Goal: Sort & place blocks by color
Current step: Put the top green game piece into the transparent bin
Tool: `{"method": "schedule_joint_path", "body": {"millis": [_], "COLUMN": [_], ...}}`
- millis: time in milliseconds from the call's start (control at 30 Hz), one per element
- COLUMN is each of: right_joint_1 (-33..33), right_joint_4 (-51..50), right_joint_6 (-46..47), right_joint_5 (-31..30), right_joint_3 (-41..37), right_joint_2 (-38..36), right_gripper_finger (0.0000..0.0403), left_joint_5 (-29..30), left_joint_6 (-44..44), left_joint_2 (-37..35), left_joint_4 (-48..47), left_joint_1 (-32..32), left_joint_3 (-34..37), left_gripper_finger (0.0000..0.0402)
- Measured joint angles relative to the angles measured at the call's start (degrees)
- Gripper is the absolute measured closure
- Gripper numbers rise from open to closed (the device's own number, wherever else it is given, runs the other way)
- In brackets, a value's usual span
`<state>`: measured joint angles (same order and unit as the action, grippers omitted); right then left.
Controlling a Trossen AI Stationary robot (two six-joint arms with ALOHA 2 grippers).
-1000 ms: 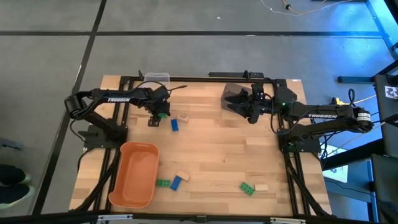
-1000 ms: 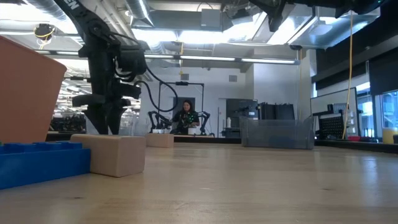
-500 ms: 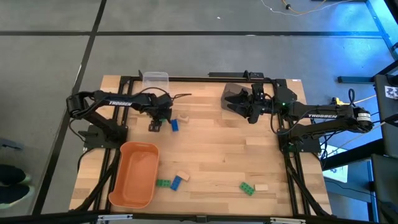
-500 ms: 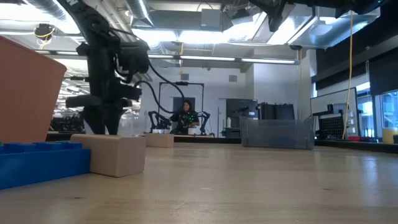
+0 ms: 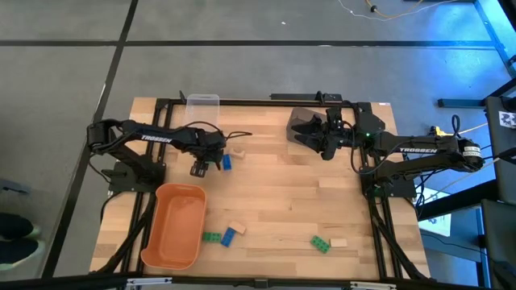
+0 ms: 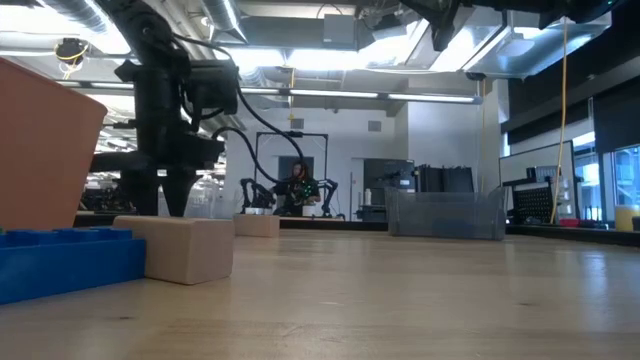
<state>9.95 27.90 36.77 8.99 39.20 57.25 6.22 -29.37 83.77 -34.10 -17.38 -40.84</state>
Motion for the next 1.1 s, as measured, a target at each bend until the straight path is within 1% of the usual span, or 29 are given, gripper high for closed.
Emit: {"method": "schedule_joint_path", "body": {"millis": [200, 367, 633, 767, 867, 967, 1100], "right_joint_1": [0.0, 0.01, 0.01, 0.0, -0.01, 0.0, 0.0], "right_joint_4": [0.0, 0.0, 0.0, 0.0, 0.01, 0.01, 0.0], "right_joint_6": [0.0, 0.02, 0.07, 0.04, 0.04, 0.04, -1.54], "right_joint_5": [0.0, 0.0, 0.0, 0.0, 0.0, 0.0, 0.0], "right_joint_3": [0.0, 0.0, 0.0, 0.0, 0.0, 0.0, 0.0], "right_joint_2": [0.0, 0.0, 0.0, 0.0, 0.0, 0.0, 0.0], "right_gripper_finger": [0.0126, 0.0126, 0.0126, 0.0126, 0.0126, 0.0126, 0.0126], "left_joint_5": [0.08, -2.29, -2.36, -1.16, -1.18, 0.11, 3.93], "left_joint_6": [-7.31, -7.89, -8.87, -8.91, -8.73, -7.7, -6.78], "left_joint_2": [-0.04, 0.9, 3.13, 3.06, 3.07, 3.39, 3.33], "left_joint_4": [-0.32, 0.91, 0.96, 1.16, 0.91, -0.06, -0.97], "left_joint_1": [0.63, -0.6, -0.7, -0.12, 0.03, 0.34, 0.19], "left_joint_3": [-0.02, -0.07, -0.37, -0.31, -0.3, -1.64, -6.29], "left_gripper_finger": [0.0174, 0.0174, 0.0176, 0.0201, 0.0238, 0.0273, 0.0274]}}
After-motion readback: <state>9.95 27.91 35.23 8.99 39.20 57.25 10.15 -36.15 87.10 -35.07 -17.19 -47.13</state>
